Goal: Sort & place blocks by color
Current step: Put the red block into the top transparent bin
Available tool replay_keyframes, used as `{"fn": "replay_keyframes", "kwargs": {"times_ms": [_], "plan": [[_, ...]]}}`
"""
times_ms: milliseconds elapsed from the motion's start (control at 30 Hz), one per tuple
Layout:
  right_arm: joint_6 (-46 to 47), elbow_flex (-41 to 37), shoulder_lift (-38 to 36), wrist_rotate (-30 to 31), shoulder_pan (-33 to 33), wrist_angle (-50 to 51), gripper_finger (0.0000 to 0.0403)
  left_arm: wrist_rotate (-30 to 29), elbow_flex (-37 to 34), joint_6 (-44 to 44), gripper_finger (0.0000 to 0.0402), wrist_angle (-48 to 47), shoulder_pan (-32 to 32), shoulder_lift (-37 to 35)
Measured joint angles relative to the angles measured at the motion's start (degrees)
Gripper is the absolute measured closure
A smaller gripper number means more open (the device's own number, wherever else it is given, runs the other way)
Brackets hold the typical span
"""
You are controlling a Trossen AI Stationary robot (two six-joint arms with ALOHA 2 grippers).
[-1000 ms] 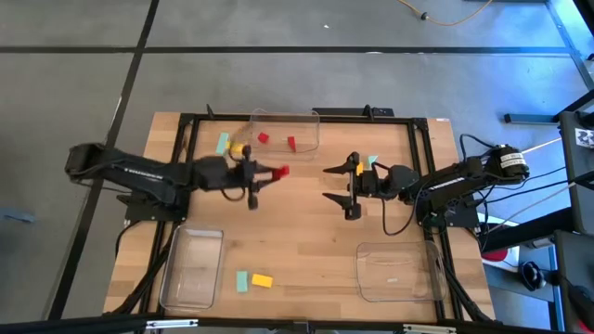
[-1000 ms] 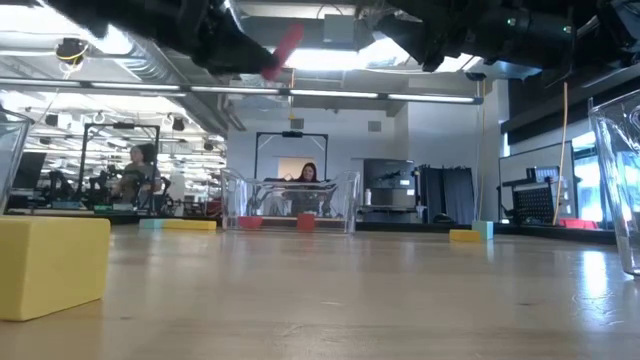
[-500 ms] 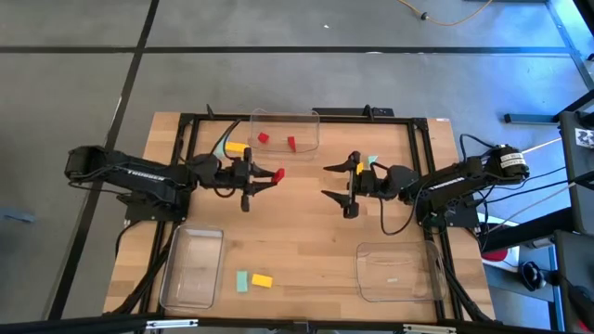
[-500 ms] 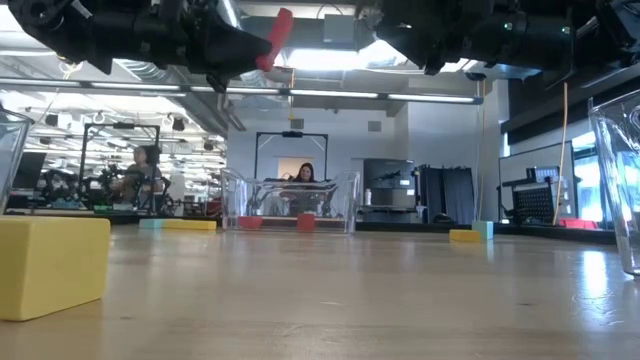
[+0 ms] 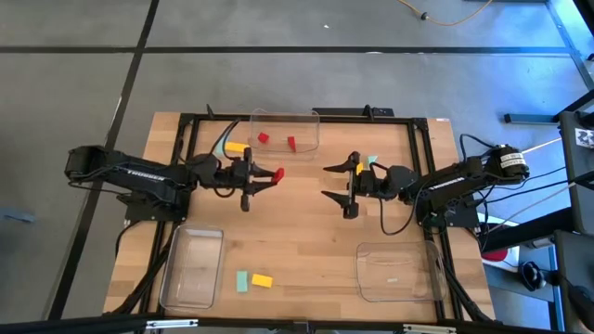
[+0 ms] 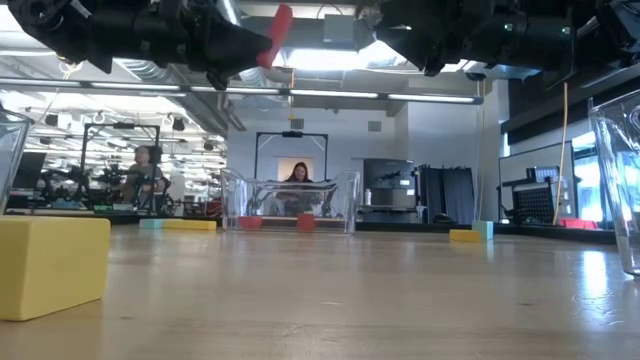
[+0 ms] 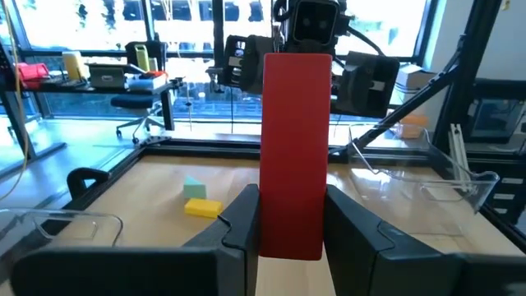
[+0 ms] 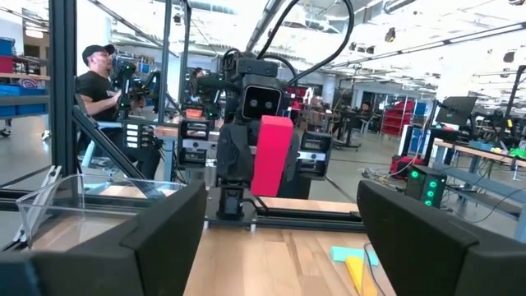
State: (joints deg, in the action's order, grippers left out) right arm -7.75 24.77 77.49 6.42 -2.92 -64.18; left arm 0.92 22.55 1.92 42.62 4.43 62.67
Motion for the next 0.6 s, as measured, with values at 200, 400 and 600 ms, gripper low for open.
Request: {"fn": "replay_keyframes", "kwargs": {"times_ms": [200, 400, 600], "plan": [[-0.11, 0.00, -0.02, 0.02, 0.00, 0.00, 0.0084, -7.97, 0.88, 0.95, 0.0312, -1.59, 1.36, 2.37], [-0.57, 0.00, -0.02, 0.04, 0.00, -0.33, 0.0084, -10.32, 11.66, 0.95, 0.0312, -16.37, 10.23, 8.43], [-1.53, 0.00, -0.02, 0.05, 0.00, -0.33, 0.0084, -10.79, 28.91, -0.62, 0.0312, -39.48, 21.28, 19.70]]}}
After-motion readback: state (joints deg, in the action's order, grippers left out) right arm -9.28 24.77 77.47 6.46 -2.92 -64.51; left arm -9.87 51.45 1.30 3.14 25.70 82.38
